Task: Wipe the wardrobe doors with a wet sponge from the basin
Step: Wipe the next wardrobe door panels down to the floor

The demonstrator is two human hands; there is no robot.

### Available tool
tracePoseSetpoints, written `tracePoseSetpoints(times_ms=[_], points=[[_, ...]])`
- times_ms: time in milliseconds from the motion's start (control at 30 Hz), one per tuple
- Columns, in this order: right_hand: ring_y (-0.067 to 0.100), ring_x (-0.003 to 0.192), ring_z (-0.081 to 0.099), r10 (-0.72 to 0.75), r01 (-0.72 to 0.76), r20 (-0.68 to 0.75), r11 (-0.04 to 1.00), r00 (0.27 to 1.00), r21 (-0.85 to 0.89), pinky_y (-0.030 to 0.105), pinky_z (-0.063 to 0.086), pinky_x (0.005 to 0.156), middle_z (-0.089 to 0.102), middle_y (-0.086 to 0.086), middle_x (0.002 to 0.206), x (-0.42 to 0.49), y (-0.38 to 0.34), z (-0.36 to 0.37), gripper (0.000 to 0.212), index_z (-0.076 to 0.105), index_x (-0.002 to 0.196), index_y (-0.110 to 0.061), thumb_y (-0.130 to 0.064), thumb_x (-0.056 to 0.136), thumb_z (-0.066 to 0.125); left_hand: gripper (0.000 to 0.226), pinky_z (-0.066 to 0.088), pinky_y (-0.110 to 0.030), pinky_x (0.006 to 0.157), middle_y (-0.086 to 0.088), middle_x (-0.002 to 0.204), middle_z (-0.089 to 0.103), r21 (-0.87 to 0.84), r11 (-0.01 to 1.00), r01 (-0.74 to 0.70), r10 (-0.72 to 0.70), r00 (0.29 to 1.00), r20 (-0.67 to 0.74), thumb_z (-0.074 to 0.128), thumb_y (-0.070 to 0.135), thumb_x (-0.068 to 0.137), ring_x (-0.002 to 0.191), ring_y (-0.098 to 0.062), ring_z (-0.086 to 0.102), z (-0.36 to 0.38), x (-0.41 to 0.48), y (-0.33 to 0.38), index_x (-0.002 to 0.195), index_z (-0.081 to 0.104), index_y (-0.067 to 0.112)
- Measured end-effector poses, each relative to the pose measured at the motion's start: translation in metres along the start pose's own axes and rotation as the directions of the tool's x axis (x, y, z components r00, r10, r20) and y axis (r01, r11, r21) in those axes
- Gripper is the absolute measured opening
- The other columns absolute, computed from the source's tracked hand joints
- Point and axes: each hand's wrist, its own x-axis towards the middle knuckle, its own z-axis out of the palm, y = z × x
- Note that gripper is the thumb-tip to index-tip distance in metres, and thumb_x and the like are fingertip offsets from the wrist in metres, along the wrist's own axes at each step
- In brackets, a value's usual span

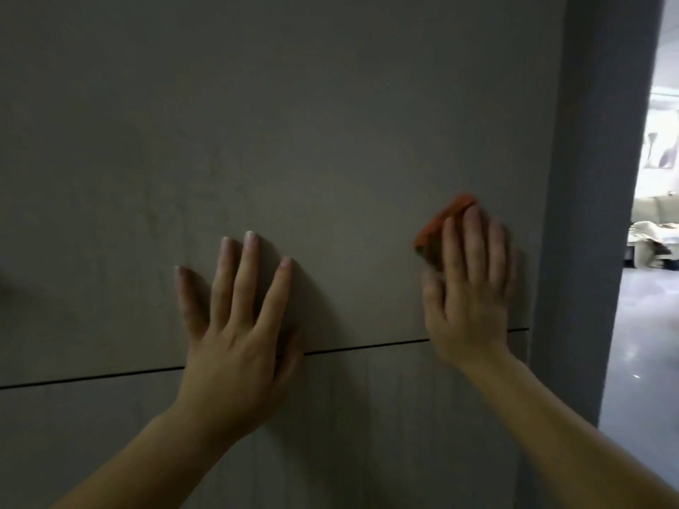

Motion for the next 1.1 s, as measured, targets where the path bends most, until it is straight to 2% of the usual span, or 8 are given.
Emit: tracePoseSetpoints(times_ms=[67, 233, 367, 433, 600, 800, 967, 1100], points=[[0.043, 0.154, 0.016, 0.072, -0.072, -0.010, 0.997, 0.997, 0.022, 0.063, 0.011, 0.123, 0.018, 0.016, 0.168, 0.000, 0.005, 0.001, 0.065, 0.022, 0.160, -0.011, -0.046, 0.106, 0.026, 0.076, -0.002, -0.075, 0.117, -0.023, 0.169, 0.006, -0.007, 1.000, 0.011, -0.011, 1.000, -0.005, 0.046, 0.044, 0.093, 0.156, -0.042, -0.002, 0.002, 0.001, 0.002, 0.159, 0.030, 0.009], [0.042, 0.154, 0.013, -0.202, 0.201, 0.078, 0.979, 0.976, 0.011, 0.063, 0.012, 0.123, 0.018, 0.012, 0.168, -0.066, 0.022, 0.004, 0.064, 0.024, 0.160, -0.014, -0.045, 0.104, 0.031, 0.077, 0.000, -0.078, 0.115, -0.026, 0.168, 0.007, -0.003, 1.000, 0.003, -0.003, 1.000, -0.015, 0.046, 0.044, 0.093, 0.156, -0.044, -0.002, 0.005, 0.001, 0.002, 0.159, 0.030, 0.008], [0.041, 0.156, 0.008, 0.215, -0.217, 0.034, 0.975, 0.976, 0.051, 0.065, 0.011, 0.122, 0.012, 0.017, 0.169, -0.031, 0.035, 0.003, 0.065, 0.014, 0.162, -0.012, -0.044, 0.107, 0.023, 0.077, 0.000, -0.078, 0.114, -0.026, 0.168, 0.007, 0.005, 1.000, 0.017, -0.017, 1.000, -0.010, 0.045, 0.045, 0.093, 0.156, -0.043, -0.004, 0.005, 0.001, 0.003, 0.159, 0.029, 0.008], [0.044, 0.155, 0.006, 0.256, -0.259, 0.037, 0.962, 0.966, 0.083, 0.068, 0.012, 0.121, 0.011, 0.019, 0.169, -0.045, 0.015, 0.004, 0.067, 0.012, 0.162, -0.010, -0.045, 0.106, 0.022, 0.077, 0.000, -0.078, 0.114, -0.026, 0.168, 0.006, 0.011, 1.000, 0.014, -0.014, 1.000, -0.006, 0.045, 0.045, 0.093, 0.156, -0.043, -0.003, 0.005, 0.001, 0.003, 0.159, 0.029, 0.008], [0.045, 0.155, 0.007, -0.099, 0.079, 0.146, 0.988, 0.984, 0.132, 0.069, 0.011, 0.121, 0.005, 0.011, 0.171, -0.101, -0.044, 0.005, 0.071, 0.012, 0.163, -0.014, -0.047, 0.103, 0.030, 0.071, 0.006, -0.074, 0.118, -0.022, 0.169, 0.009, -0.011, 1.000, -0.019, 0.019, 1.000, 0.014, 0.044, 0.044, 0.097, 0.157, -0.040, 0.002, -0.006, -0.002, -0.004, 0.158, 0.032, 0.011], [0.043, 0.155, 0.009, -0.106, 0.100, 0.055, 0.989, 0.993, 0.106, 0.061, 0.003, 0.124, 0.012, 0.013, 0.169, -0.001, -0.109, 0.002, 0.073, 0.022, 0.162, -0.013, -0.046, 0.099, 0.040, 0.072, 0.008, -0.068, 0.121, -0.022, 0.169, 0.007, 0.052, 0.997, 0.053, -0.054, 0.998, 0.016, 0.045, 0.042, 0.095, 0.157, -0.040, 0.001, -0.030, -0.020, -0.055, 0.158, 0.031, 0.010], [0.034, 0.157, 0.006, -0.563, 0.547, 0.149, 0.826, 0.813, 0.139, 0.057, 0.005, 0.125, 0.016, 0.003, 0.170, -0.063, -0.143, 0.005, 0.077, 0.024, 0.161, -0.023, -0.051, 0.094, 0.049, 0.075, 0.002, -0.076, 0.117, -0.017, 0.170, -0.002, 0.085, 0.984, 0.158, -0.164, 0.984, 0.070, 0.039, 0.050, 0.096, 0.156, -0.041, -0.007, -0.037, -0.032, -0.089, 0.162, 0.021, 0.020], [0.035, 0.154, 0.020, -0.572, 0.565, 0.071, 0.819, 0.817, 0.101, 0.055, 0.012, 0.123, 0.018, 0.003, 0.169, 0.017, -0.149, 0.002, 0.068, 0.028, 0.160, -0.024, -0.046, 0.098, 0.043, 0.071, 0.006, -0.075, 0.117, -0.015, 0.171, 0.002, 0.083, 0.989, 0.126, -0.132, 0.989, 0.062, 0.039, 0.047, 0.097, 0.157, -0.039, -0.003, -0.038, -0.033, -0.095, 0.162, 0.023, 0.023]])
